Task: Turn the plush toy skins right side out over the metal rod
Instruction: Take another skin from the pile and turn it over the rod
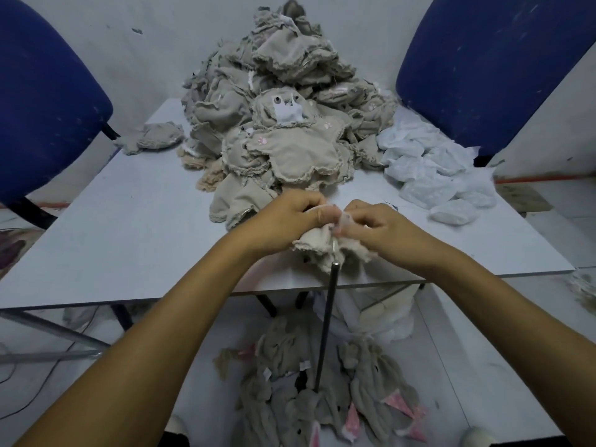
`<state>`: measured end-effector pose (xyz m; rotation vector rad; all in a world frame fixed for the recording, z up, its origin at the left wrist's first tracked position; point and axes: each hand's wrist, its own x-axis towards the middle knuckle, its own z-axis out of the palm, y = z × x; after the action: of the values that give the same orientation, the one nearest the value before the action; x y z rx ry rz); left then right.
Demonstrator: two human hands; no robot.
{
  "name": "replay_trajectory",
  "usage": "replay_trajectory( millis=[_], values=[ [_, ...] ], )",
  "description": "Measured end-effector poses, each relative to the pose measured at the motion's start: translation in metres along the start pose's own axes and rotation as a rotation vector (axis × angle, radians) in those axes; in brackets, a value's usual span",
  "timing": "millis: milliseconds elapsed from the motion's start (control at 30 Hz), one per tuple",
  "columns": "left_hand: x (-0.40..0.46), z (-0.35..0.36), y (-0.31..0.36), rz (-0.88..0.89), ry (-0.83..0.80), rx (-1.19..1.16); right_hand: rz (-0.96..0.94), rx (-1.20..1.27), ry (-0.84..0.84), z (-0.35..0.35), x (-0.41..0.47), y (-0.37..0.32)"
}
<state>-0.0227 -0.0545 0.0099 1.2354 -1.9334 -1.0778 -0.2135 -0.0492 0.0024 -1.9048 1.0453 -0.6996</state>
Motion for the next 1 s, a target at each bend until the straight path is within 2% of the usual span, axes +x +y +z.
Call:
replay_trajectory(
  millis=[100, 233, 333, 400, 467, 533, 600, 733, 800, 900, 1000],
  values=[
    [-0.005, -0.011, 0.009, -0.046, -0.184, -0.029, 0.022, 0.153, 0.018, -0.002, 0.001, 0.005],
    [-0.008, -0.024, 0.012, -0.080, -0.291, -0.016, 0.117, 0.586, -0.086, 0.002, -0.001, 0.015],
    [-0.008, -0.014, 0.013, -0.082, -0.242, -0.188, 0.185, 0.706, -0.063, 0.000, 0.001, 0.014],
    [-0.006, -0.005, 0.012, -0.059, -0.147, -0.186, 0.205, 0.782, -0.086, -0.001, 0.001, 0.014],
    [-0.004, 0.000, 0.010, -0.027, -0.064, -0.109, 0.195, 0.855, -0.196, -0.001, -0.002, 0.009],
    [-0.002, 0.004, 0.008, 0.000, -0.012, -0.074, 0.113, 0.669, -0.273, 0.001, -0.006, 0.008],
    [-0.004, 0.003, 0.010, 0.011, -0.024, -0.103, 0.054, 0.408, -0.186, 0.001, -0.008, 0.007],
    [-0.015, -0.012, 0.016, 0.008, -0.272, -0.094, -0.016, 0.223, -0.081, -0.010, -0.015, 0.003],
    [-0.019, -0.015, 0.017, 0.038, -0.314, -0.018, -0.098, 0.119, -0.028, -0.011, -0.017, 0.000],
    [-0.021, -0.011, 0.022, 0.165, -0.155, 0.166, -0.183, 0.010, 0.094, -0.001, -0.018, -0.007],
    [-0.025, -0.006, 0.026, 0.441, 0.069, 0.391, -0.352, -0.201, 0.224, 0.001, -0.023, -0.015]
  ],
)
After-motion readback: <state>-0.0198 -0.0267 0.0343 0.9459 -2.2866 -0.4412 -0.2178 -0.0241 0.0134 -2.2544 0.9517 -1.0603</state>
